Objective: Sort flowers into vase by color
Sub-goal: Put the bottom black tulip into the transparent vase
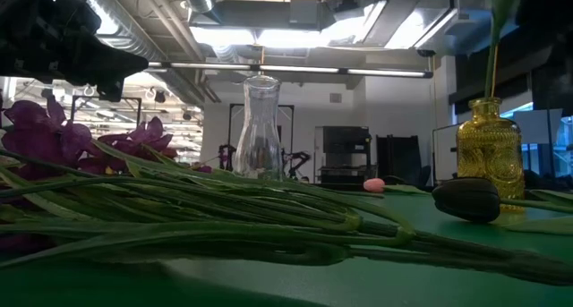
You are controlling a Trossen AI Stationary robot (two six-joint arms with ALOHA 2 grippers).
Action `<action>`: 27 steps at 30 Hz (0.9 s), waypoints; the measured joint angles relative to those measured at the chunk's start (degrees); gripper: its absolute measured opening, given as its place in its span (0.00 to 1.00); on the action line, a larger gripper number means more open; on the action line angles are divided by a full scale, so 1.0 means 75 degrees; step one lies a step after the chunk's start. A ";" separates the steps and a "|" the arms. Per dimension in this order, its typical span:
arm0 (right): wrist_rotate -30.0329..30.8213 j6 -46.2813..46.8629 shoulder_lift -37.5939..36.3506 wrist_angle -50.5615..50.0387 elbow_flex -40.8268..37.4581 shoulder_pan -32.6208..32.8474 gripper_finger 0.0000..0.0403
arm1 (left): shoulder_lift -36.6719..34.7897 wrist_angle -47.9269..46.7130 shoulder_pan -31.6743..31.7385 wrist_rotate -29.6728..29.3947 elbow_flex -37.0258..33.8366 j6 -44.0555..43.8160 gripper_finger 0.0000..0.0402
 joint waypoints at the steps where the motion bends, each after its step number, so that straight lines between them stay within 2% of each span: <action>1: 0.0339 0.0280 -0.0007 0.0001 0.0000 0.0340 0.59 | 0.0000 0.0003 0.0000 0.0000 0.0000 0.0000 0.00; 4: 0.1677 0.0754 -0.0143 -0.0173 0.0127 0.1193 0.59 | -0.0001 0.0003 -0.0001 0.0000 0.0000 0.0000 0.00; 7: 0.3245 0.0845 -0.0241 -0.0303 0.0445 0.1696 0.59 | -0.0003 0.0009 -0.0003 0.0000 0.0000 0.0000 0.00; 11: 0.4371 0.0249 -0.0320 -0.0040 0.1050 0.2114 0.59 | 0.0000 0.0012 -0.0001 0.0000 0.0000 0.0001 0.00; 14: 0.4656 -0.0737 -0.0299 0.0781 0.1391 0.2549 0.59 | -0.0002 0.0014 -0.0002 0.0000 0.0000 0.0003 0.00; 20: 0.4841 -0.3250 0.0127 0.3841 0.1504 0.3414 0.59 | 0.0000 0.0012 0.0000 0.0000 0.0000 0.0002 0.00; 23: 0.4847 -0.3378 0.0820 0.4236 0.1513 0.3582 0.59 | 0.0000 0.0012 -0.0003 0.0000 0.0000 -0.0003 0.00; 27: 0.4608 -0.2589 0.1951 0.4108 0.1486 0.3520 0.59 | -0.0003 0.0012 0.0000 0.0000 0.0000 -0.0001 0.00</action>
